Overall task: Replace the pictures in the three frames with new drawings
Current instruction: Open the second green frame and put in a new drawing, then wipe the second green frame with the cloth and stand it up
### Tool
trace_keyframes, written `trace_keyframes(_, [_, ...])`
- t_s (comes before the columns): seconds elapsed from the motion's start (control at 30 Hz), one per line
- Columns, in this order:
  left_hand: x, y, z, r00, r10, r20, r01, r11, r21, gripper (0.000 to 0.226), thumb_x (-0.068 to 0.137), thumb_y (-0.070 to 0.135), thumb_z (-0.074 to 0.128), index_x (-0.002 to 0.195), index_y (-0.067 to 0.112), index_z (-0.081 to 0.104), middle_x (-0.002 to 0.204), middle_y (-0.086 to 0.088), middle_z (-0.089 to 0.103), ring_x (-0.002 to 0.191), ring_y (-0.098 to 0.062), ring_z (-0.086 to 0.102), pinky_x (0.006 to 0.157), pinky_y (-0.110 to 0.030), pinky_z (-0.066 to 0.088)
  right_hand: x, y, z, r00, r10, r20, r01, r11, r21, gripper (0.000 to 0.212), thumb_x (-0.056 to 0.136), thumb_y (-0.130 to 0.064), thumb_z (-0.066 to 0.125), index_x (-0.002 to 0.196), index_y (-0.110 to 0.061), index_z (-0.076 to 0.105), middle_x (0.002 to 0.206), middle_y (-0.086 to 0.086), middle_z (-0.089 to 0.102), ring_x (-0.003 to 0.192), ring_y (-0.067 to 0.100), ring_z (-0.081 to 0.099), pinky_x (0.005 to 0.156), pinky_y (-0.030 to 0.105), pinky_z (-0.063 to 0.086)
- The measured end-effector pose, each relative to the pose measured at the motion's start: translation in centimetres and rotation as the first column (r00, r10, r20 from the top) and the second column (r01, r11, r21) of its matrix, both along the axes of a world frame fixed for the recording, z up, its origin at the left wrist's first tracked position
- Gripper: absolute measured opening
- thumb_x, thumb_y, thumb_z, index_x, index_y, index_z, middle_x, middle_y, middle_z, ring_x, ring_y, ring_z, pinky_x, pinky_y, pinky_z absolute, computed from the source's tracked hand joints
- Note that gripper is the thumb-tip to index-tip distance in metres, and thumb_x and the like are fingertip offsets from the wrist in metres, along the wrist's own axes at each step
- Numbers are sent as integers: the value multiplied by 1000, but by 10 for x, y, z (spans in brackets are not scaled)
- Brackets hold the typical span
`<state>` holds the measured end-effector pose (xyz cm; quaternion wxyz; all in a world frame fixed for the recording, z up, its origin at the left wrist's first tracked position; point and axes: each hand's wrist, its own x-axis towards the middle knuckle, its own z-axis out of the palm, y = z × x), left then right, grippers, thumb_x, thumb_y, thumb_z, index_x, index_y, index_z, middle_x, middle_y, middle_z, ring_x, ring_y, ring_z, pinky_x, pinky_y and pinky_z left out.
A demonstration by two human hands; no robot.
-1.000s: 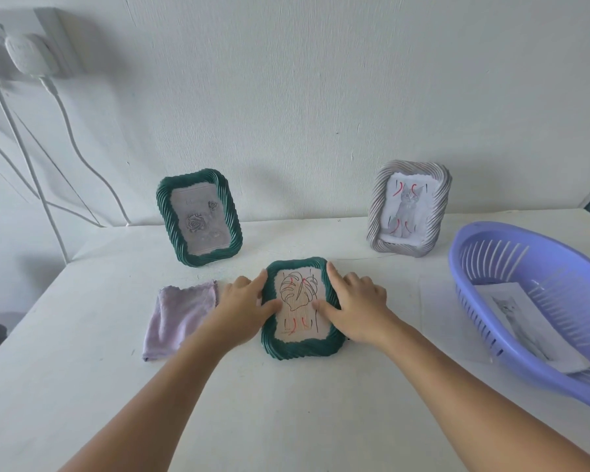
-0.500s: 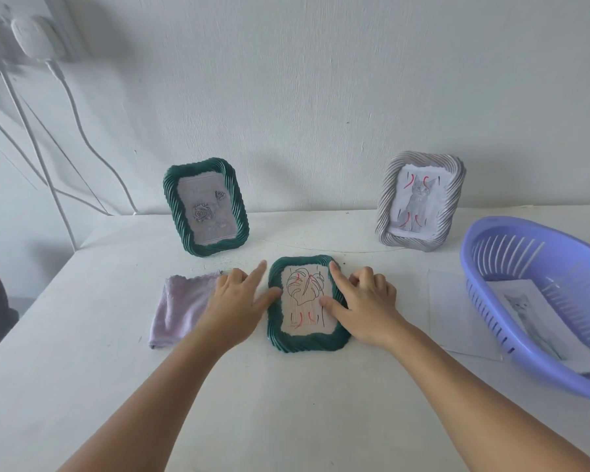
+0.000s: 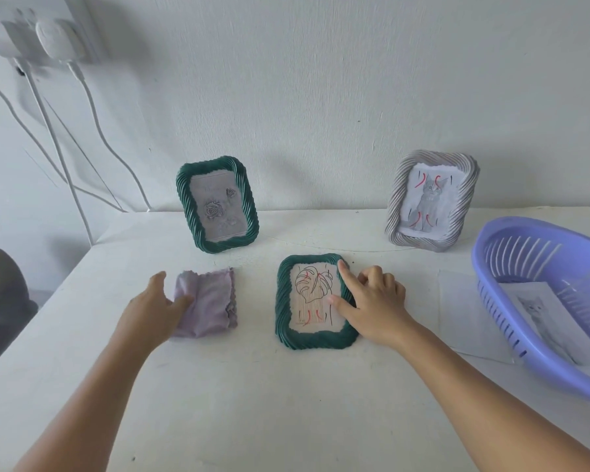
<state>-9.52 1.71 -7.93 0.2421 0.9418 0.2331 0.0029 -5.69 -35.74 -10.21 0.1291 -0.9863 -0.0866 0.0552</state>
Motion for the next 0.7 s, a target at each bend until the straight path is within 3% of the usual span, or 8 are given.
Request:
trace_keyframes(0.13, [3,-11,5,995,7,101,14,978,-207,58,92,30,68,146,22,46,81,-4,67,87,-25,62,71,-37,48,1,0,2,1000,0,-9,0,1000,5,77,96,-73,29,160,-41,4,114,-4,23,120,24,32,113,43,22])
trace_keyframes(0.27, [0,-19,14,967,-49,251,112,964,-240,53,97,33,64,146,28,46,90,-2,63,89,-20,61,74,-38,49,-1,-1,6,999,-23,-28,25,996,81,81,95,-73,35,161,-40,0,125,-1,31,123,26,34,113,43,23])
trace_keyframes(0.4, [-5,-33,40,905,-218,366,333,899,-285,65,95,23,69,146,48,37,96,2,60,91,-17,62,77,-32,49,-4,7,24,985,-17,174,-23,975,223,80,97,-63,47,161,-39,5,134,0,36,124,24,37,112,47,25])
trace_keyframes(0.5, [-5,-53,62,831,-383,404,502,829,-245,74,94,19,70,144,58,33,91,9,59,84,-14,63,78,-23,49,-6,25,54,965,122,234,-222,855,468,83,96,-49,61,161,-41,9,136,-4,39,126,18,36,114,44,29])
trace_keyframes(0.6, [-6,-73,80,763,-504,406,623,742,-249,80,93,14,71,143,66,33,91,7,58,85,-21,65,81,-30,55,-8,42,81,946,309,102,-303,719,625,94,93,-43,69,158,-51,1,152,-12,38,141,6,30,116,32,27])
trace_keyframes(0.7, [-8,-90,93,722,-574,387,686,667,-291,77,93,11,71,144,59,40,90,0,57,82,-29,64,80,-39,57,-6,50,88,909,414,-36,-265,643,719,103,89,-41,76,153,-59,-2,155,-17,42,145,-2,31,117,30,27])
